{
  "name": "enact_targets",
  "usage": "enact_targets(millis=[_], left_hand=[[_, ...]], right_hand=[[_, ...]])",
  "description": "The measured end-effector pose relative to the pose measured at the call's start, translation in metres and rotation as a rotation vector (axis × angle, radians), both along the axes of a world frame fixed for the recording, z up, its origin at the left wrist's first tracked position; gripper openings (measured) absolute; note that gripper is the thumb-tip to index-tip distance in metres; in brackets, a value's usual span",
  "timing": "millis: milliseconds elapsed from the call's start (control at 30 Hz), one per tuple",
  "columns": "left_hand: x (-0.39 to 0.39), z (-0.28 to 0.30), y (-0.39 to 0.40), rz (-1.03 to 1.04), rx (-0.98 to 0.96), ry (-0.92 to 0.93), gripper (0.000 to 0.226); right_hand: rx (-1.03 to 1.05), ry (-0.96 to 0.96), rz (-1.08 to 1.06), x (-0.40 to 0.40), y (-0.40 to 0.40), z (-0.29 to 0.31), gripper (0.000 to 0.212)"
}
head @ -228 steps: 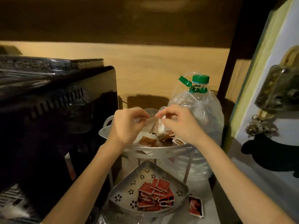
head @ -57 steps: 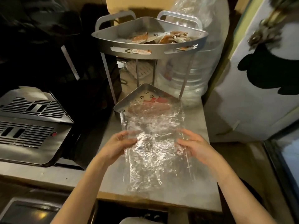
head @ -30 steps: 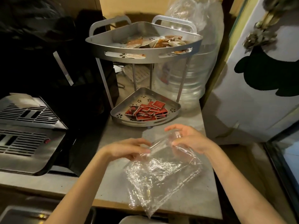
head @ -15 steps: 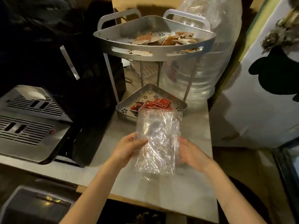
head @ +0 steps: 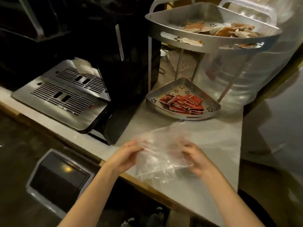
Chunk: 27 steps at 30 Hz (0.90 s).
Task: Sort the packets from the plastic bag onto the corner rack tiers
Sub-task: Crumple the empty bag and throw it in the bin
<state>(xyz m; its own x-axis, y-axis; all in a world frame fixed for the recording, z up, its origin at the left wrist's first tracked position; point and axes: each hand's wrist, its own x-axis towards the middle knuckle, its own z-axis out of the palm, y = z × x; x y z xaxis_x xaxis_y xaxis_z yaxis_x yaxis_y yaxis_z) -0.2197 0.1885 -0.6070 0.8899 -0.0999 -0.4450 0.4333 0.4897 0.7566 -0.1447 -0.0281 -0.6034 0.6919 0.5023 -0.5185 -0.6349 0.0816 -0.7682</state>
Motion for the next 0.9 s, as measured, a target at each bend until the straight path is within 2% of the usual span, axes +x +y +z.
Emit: enact_targets(millis=[67, 167, 233, 267, 300, 367, 400, 500, 567, 633, 700, 800, 900], left_hand=[[-0.013, -0.003, 0.012, -0.028, -0.046, -0.039, 0.027], [-0.038, -0.009, 0.039, -0.039, -0.073, -0.057, 0.021], [-0.059, -0.015, 0.061, -0.04, -0.109, -0.037, 0.031], [-0.07, -0.015, 0.072, -0.06, -0.112, -0.037, 0.038], [-0.08, -0.014, 0.083, -0.083, -0.069, -0.048, 0.042], [-0.104, -0.014, 0.108, -0.144, 0.114, -0.079, 0.04], [-0.116, -0.014, 0.121, -0.165, 0.181, -0.092, 0.033], [-0.152, -0.025, 0.163, -0.131, 0.276, -0.086, 0.023], [-0.174, -0.034, 0.191, -0.058, 0.369, -0.028, 0.024], [-0.193, -0.045, 0.216, 0.028, 0.568, 0.04, 0.026], [-0.203, -0.051, 0.229, 0.122, 0.743, 0.105, 0.025], [-0.218, -0.067, 0.246, 0.251, 1.038, 0.178, 0.018], [-0.229, -0.094, 0.26, 0.271, 1.226, 0.294, 0.007]], right_hand=[[0.01, -0.004, 0.054, -0.005, 0.01, 0.0, 0.023], [0.065, 0.054, 0.186, -0.016, 0.033, 0.006, 0.045], [0.008, 0.042, 0.28, -0.027, 0.054, 0.01, 0.058], [-0.032, 0.006, 0.343, -0.033, 0.066, 0.009, 0.057], [-0.068, -0.05, 0.418, -0.039, 0.079, 0.008, 0.048], [-0.121, -0.168, 0.537, -0.056, 0.108, 0.002, 0.02], [-0.146, -0.205, 0.578, -0.065, 0.123, -0.003, 0.019], [-0.258, -0.284, 0.579, -0.101, 0.173, -0.013, 0.027], [-0.317, -0.323, 0.554, -0.123, 0.208, -0.019, 0.044], [-0.388, -0.338, 0.513, -0.145, 0.242, -0.031, 0.061], [-0.476, -0.339, 0.45, -0.162, 0.27, -0.041, 0.065], [-0.558, -0.406, 0.382, -0.189, 0.314, -0.064, 0.049], [-0.592, -0.499, 0.38, -0.211, 0.349, -0.088, 0.026]])
